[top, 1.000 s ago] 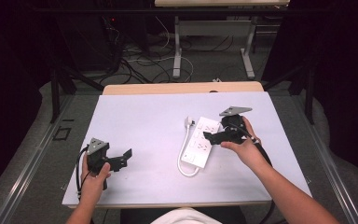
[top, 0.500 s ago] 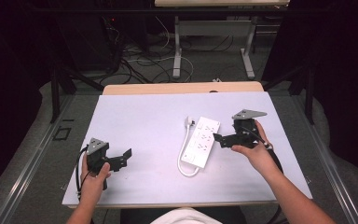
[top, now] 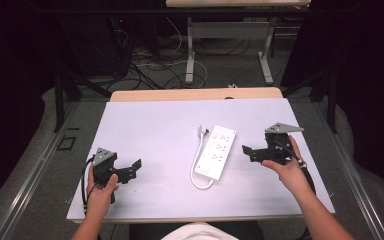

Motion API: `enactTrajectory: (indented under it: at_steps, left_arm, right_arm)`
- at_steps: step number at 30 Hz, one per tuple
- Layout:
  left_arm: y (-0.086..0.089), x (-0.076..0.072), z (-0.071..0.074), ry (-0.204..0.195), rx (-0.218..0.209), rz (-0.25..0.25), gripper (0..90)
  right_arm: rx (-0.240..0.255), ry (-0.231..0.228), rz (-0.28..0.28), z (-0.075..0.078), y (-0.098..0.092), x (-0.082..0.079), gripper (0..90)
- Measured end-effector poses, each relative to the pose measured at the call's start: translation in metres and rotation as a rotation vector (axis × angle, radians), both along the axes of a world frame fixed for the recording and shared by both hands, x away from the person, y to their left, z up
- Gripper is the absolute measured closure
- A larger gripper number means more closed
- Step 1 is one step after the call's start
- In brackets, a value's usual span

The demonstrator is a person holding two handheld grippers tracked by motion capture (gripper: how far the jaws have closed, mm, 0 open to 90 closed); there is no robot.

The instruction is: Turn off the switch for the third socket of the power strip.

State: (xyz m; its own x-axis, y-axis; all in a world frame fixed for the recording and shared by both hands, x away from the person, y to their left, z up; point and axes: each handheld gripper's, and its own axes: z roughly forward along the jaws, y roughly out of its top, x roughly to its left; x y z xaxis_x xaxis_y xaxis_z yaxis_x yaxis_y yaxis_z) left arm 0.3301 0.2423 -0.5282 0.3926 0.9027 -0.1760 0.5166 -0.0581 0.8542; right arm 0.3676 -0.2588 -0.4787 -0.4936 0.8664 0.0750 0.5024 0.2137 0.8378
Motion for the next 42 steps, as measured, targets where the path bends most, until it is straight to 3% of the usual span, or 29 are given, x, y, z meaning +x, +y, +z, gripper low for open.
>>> enactTrajectory:
  at_steps: [6, 10, 18, 42]
  left_arm:
    - [0.0, 0.0, 0.0, 0.001, 0.005, -0.001, 0.1]
    - [0.0, 0.0, 0.0, 0.002, 0.004, -0.001, 0.1]
    - [0.0, 0.0, 0.0, -0.002, 0.003, 0.002, 0.1]
    - [0.002, 0.001, -0.001, 0.003, 0.009, -0.003, 0.1]
  right_arm:
    - [0.01, 0.002, -0.015, -0.007, -0.011, -0.004, 0.0]
    - [-0.01, -0.007, -0.037, -0.012, -0.017, -0.007, 0.0]
    - [-0.004, -0.003, -0.102, -0.026, -0.031, -0.014, 0.0]
    - [0.006, -0.04, -0.162, -0.054, -0.055, -0.016, 3.2]
